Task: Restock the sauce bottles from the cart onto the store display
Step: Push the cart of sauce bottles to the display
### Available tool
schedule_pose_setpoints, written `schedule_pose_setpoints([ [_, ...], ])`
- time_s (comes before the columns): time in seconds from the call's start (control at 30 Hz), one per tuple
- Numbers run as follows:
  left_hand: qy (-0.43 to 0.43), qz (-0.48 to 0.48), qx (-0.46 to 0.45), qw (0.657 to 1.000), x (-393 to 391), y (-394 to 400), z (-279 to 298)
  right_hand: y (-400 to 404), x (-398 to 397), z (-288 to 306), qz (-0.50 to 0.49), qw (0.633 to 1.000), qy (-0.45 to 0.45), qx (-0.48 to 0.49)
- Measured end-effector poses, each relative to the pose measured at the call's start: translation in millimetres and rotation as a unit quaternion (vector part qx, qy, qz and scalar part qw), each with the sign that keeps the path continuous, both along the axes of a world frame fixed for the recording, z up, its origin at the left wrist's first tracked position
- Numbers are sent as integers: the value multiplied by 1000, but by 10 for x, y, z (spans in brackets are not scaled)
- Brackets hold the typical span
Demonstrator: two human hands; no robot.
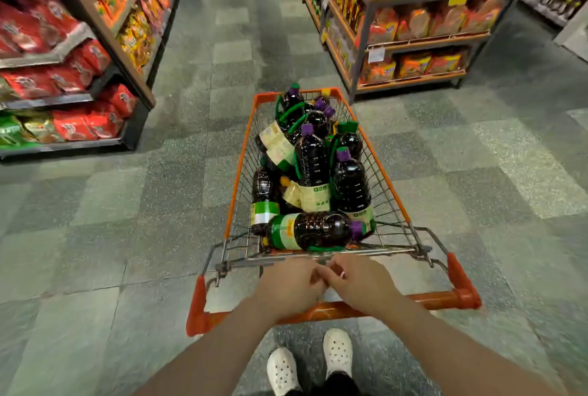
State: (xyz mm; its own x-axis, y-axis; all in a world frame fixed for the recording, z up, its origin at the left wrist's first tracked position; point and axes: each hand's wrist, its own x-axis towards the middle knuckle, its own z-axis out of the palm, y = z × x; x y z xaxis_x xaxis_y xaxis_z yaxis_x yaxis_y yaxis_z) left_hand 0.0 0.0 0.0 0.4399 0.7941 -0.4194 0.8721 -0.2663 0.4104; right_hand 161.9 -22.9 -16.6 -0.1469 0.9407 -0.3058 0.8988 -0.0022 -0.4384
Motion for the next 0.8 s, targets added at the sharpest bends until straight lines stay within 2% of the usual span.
schedule_pose_setpoints([
  [0.03,26,-27,-14,999,5,-82,-58,-78,11,-14,10,999,-44,-19],
  [0.13,82,-94,-18,992,1,-293,-156,-353,26,-118,55,986,-148,50],
  [0.27,102,-130,28,986,-47,-333,-222,-471,122,-243,136,968,-148,150],
  [0.4,142,-163,25,976,-34,-293,-287,-398,267,-182,246,949,-172,95],
  [0.57,164,-150,16,975,14,-256,-298,-250,181,-34,190,954,-230,-30],
  [0.8,185,-129,29,974,43,-176,-340,-99,164,-66,184,954,-228,-67],
])
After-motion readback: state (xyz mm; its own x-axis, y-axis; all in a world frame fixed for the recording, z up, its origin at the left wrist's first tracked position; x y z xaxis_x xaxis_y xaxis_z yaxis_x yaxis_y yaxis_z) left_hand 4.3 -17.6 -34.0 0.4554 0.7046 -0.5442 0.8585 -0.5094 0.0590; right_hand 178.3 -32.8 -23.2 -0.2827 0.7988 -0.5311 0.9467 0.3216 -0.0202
